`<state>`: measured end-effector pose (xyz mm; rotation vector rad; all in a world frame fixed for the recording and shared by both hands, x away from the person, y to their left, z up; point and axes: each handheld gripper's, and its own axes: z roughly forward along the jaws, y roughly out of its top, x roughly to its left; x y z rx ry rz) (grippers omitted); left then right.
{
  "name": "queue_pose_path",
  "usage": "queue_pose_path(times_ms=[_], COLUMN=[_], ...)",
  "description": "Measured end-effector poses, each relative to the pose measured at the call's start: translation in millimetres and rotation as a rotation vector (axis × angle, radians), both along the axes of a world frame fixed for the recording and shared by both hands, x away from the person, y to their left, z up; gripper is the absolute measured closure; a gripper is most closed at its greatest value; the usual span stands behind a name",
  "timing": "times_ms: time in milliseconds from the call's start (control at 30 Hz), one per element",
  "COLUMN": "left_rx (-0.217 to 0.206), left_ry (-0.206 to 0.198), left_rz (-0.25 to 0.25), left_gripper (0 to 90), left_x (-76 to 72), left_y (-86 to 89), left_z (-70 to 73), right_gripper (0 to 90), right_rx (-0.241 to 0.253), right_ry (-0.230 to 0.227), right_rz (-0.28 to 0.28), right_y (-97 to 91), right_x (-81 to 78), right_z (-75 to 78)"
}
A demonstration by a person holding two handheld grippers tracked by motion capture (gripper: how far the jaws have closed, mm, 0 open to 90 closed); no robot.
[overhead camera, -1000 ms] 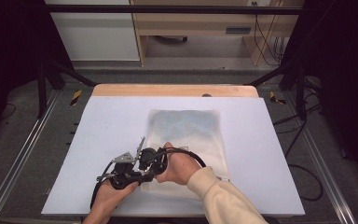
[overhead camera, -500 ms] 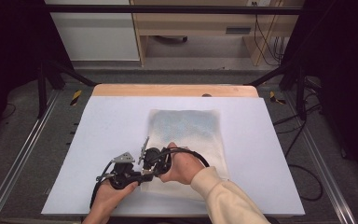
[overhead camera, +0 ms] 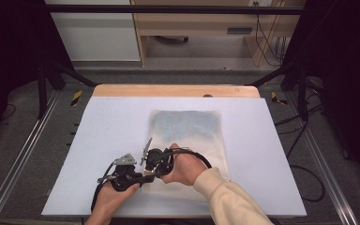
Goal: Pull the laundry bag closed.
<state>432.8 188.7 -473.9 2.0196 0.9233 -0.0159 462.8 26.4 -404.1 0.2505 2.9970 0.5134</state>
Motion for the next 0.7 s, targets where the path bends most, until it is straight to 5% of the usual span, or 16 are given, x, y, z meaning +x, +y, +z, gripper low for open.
queue_pose_path(times_ms=[700], left_rx=[-0.005], left_ry=[-0.027], left_rz=[0.002], left_gripper=[84.6], left_x=[-2.7], left_y=[-0.6], left_z=[3.5], right_gripper=[82.3], right_rx=[0.007], right_ry=[0.001], right_rz=[-0.025], right_y=[-10.7], right_x=[0.8], right_z=[-1.1])
